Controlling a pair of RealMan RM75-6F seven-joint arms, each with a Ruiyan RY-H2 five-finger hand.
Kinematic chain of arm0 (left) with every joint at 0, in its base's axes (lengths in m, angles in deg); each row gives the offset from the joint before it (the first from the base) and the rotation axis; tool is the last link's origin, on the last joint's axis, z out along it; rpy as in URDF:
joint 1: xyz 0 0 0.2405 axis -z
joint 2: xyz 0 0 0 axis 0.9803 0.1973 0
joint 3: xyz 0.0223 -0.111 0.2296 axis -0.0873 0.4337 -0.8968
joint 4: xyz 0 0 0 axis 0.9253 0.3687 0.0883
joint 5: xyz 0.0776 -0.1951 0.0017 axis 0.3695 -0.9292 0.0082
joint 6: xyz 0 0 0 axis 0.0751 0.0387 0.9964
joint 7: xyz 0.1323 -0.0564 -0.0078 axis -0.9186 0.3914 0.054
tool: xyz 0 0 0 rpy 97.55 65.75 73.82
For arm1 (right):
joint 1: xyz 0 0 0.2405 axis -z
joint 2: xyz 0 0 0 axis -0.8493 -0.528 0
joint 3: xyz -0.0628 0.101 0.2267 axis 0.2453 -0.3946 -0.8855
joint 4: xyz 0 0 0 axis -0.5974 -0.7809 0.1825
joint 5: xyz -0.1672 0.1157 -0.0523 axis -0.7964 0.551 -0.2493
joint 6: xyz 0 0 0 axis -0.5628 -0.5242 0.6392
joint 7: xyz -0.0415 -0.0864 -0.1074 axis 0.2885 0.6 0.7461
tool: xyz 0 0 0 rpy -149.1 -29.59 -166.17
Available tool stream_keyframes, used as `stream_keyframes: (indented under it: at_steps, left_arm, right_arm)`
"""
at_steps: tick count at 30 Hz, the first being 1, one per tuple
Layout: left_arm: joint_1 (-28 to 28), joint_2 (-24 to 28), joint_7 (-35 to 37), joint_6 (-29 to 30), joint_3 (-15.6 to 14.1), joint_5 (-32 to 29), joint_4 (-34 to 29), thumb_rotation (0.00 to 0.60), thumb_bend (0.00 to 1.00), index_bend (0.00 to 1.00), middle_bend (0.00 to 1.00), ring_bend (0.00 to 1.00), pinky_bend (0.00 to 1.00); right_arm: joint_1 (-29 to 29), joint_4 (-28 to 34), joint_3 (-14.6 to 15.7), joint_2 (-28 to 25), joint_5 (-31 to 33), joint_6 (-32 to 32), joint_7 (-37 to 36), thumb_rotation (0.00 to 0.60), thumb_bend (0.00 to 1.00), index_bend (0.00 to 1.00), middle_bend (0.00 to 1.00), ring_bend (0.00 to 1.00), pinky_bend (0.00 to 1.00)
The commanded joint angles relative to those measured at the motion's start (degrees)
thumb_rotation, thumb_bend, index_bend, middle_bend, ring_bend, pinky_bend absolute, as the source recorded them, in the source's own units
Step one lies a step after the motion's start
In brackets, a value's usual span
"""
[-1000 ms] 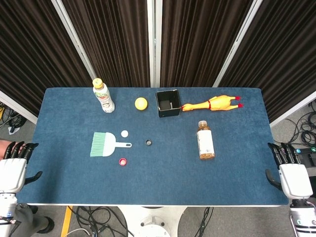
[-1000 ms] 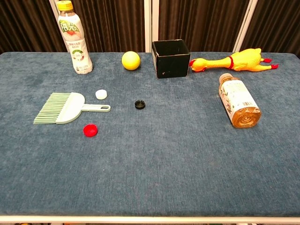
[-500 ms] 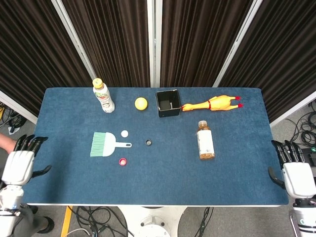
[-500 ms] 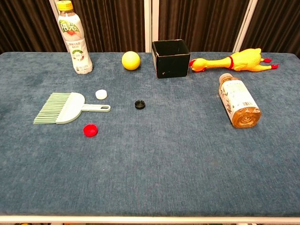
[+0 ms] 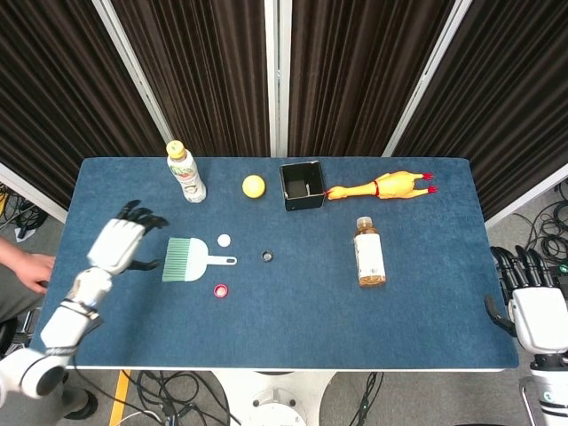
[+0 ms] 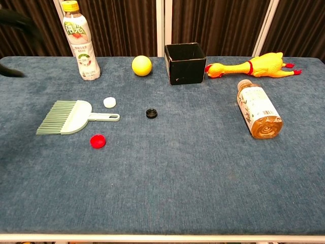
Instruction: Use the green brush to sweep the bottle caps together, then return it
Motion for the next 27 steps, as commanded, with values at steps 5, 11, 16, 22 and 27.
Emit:
stream_keyframes:
  at_steps: [5, 11, 16, 22, 27]
  left_arm:
    - [6.75, -8.88, -7.67, -6.26, 0.7, -7.37, 5.45, 0.6, 0.17, 0.36, 0.41, 0.22, 0.09]
    - [9.58, -13.92, -14.46, -8.44, -0.58, -12.24, 8.01, 0.6, 0.19, 0.36, 0.41, 0.24, 0.09]
    - [11.72, -17.69, -23.31, -8.09, -1.32, -18.06, 9.27, 0.6, 0.19, 0.35, 0.38, 0.24, 0.09]
    - [14.22, -21.31, -34.37, -6.7, -2.44, -26.16, 10.27, 0.6, 0.19, 0.35, 0.38, 0.24, 0.09]
    - [16.09, -24.75, -40.35, -5.0, -2.35, -32.9, 12.09, 0.6, 0.22, 0.35, 0.38, 0.24, 0.09]
  right_arm:
    - [0.34, 0.29, -0.05, -0.56, 0.51, -0.2, 0.06, 0.6, 0.31, 0.0, 0.12, 0.0, 0.0]
    - [0.71, 0.22, 0.07, -0.79, 0.66, -0.47, -0.3, 0.6, 0.31, 0.0, 0.12, 0.0, 0.0]
    - [1.0, 0.06, 0.27, -0.97, 0.41, -0.81, -0.77, 0.6, 0.31, 0.0, 0.12, 0.0, 0.0]
    - [1.46, -0.23, 0.35, -1.34, 0.72, -1.09, -1.6, 0.6, 0.31, 0.0, 0.12, 0.0, 0.0]
    - [1.51, -0.67, 0.33, -1.36, 0.75, -1.06, -2.22, 0.6, 0.31, 0.0, 0.12, 0.0, 0.0]
